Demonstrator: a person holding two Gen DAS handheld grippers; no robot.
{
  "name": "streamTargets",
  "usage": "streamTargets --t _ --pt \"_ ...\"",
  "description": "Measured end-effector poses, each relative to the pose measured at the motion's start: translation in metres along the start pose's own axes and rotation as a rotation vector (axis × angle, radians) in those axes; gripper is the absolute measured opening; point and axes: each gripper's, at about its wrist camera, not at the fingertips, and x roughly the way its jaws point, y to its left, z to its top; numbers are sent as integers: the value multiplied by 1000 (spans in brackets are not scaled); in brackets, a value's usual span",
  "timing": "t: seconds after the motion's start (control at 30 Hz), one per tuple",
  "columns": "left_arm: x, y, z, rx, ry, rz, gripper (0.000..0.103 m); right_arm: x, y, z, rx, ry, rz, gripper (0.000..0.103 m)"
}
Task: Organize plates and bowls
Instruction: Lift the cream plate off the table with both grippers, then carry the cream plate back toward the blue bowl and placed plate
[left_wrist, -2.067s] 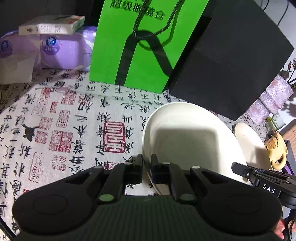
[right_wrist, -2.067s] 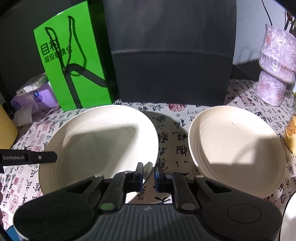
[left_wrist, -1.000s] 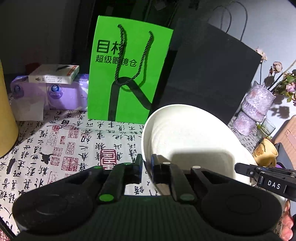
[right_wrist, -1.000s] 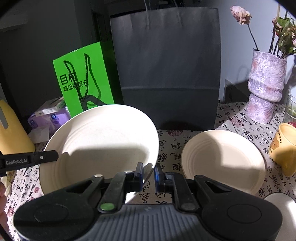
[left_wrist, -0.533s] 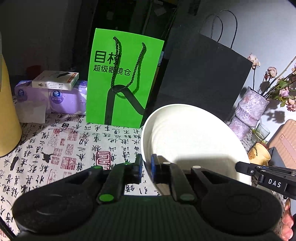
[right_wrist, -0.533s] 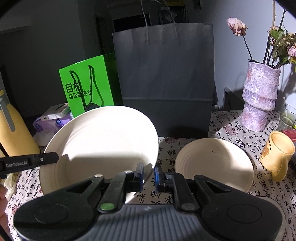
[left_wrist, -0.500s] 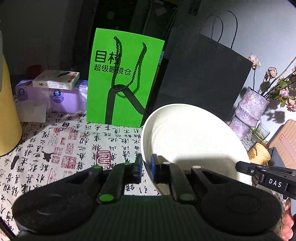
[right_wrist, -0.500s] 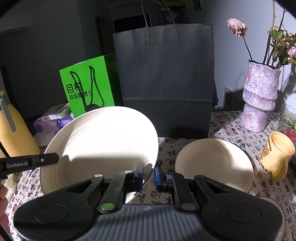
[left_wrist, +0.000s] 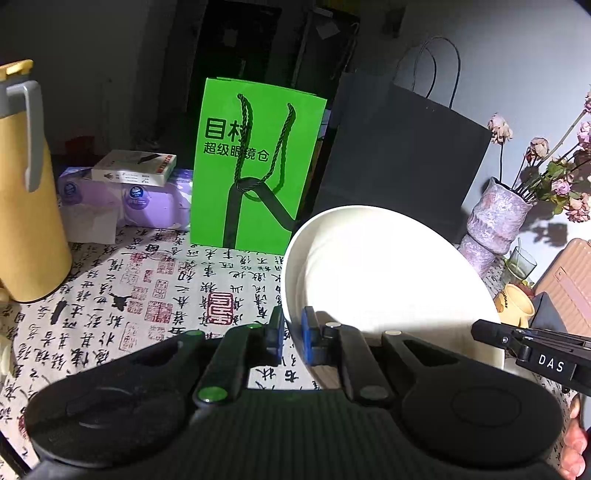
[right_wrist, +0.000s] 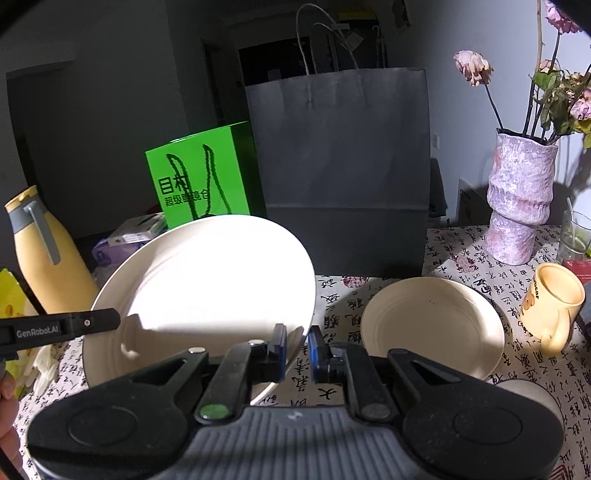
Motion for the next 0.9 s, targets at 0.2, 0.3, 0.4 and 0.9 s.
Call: streamTargets --t 0.2,0.3,0.4,0.9 --pt "-24 -5 -5 12 -20 13 10 -20 4 -6 -4 -9 17 12" --pt "-37 -8 -8 14 -30 19 10 -31 7 -9 -9 -17 26 12" --pt "-50 -12 -12 16 -43 27 10 -43 8 -11 -14 -25 34 12" --pt "-111 -33 -37 25 -86 57 10 -102 12 -26 -33 -69 71 12"
